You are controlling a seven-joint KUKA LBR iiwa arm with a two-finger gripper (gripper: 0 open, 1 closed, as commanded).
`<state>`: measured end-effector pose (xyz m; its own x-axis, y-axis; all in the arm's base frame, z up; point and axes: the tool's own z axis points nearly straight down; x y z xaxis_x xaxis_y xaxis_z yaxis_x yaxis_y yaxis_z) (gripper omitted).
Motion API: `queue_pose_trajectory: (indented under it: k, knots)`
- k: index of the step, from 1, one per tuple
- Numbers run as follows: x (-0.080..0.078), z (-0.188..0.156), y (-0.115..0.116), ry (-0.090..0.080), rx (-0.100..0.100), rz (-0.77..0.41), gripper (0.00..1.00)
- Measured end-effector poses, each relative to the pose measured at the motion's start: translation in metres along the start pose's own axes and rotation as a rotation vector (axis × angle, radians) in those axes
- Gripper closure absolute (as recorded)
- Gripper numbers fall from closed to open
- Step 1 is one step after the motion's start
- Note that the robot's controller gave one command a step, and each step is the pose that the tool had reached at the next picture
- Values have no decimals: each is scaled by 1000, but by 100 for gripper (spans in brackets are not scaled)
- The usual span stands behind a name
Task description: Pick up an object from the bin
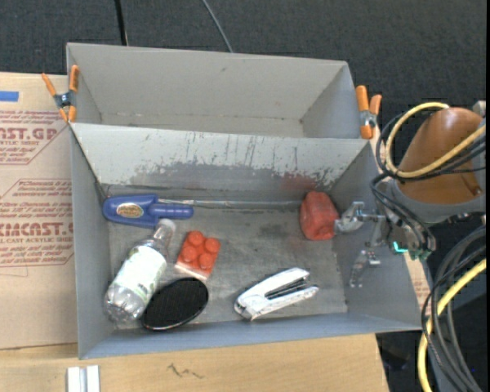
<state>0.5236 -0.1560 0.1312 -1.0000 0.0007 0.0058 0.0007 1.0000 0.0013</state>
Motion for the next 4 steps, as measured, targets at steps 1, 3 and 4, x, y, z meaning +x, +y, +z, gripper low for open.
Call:
queue_pose_trajectory:
  k: [1, 3, 4]
  knots:
    - [-2, -3, 0, -7, 2, -1, 0]
    - [-2, 21, 35, -21, 13, -49, 0]
    - [6, 33, 53, -22, 10, -189, 0]
